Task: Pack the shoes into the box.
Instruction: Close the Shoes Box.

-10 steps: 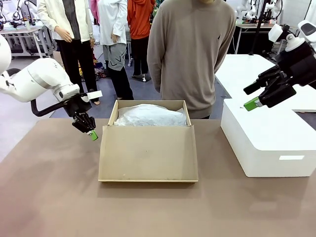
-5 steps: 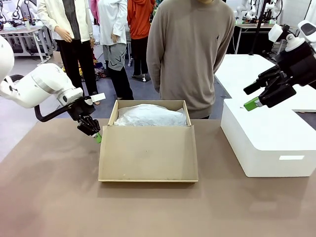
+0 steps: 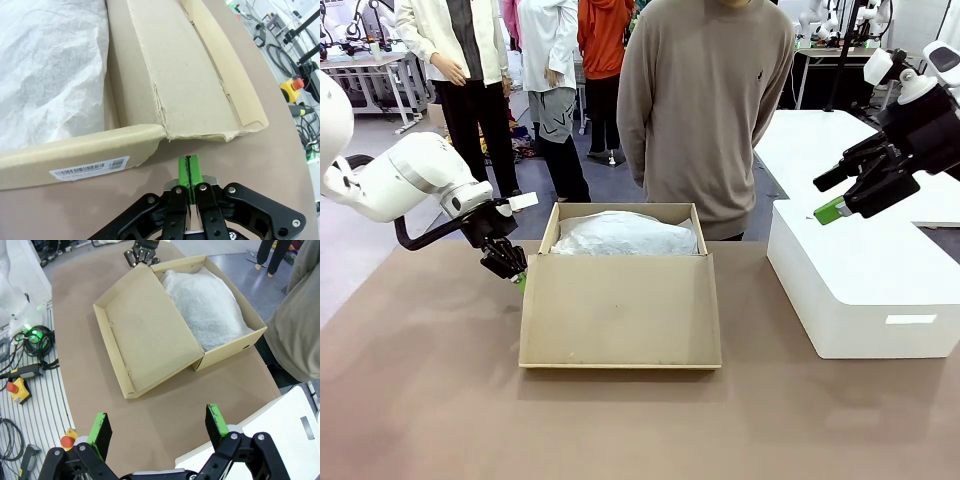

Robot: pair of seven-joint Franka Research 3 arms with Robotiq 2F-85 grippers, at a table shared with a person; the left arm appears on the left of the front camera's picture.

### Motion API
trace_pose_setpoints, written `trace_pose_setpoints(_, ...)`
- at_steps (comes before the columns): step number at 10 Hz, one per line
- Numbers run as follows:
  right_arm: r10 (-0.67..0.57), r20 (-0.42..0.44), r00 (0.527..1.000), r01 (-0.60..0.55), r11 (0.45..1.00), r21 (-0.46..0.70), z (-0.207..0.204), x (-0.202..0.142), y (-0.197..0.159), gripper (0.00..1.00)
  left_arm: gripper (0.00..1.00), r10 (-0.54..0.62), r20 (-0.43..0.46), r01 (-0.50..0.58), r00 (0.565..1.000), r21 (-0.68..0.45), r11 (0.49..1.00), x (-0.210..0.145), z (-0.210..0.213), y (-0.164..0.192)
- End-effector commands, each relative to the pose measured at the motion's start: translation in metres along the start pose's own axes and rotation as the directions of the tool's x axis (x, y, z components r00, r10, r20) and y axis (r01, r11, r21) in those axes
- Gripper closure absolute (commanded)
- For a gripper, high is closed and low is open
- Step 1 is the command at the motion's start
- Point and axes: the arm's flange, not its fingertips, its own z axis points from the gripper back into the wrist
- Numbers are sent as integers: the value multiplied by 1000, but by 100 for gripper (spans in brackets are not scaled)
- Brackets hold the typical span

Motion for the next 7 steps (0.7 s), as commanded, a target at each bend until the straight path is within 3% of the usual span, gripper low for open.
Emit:
trace_pose_setpoints(1, 23, 31, 999, -23, 1000, 12, -1, 0, -4, 0, 100, 18, 30, -19, 999, 10, 1000, 2, -9, -6)
trace_pose_setpoints(7, 23, 31, 999, -23, 1000, 12, -1, 0, -4, 0, 100, 34, 60, -33, 998, -11, 999, 2, -24, -3)
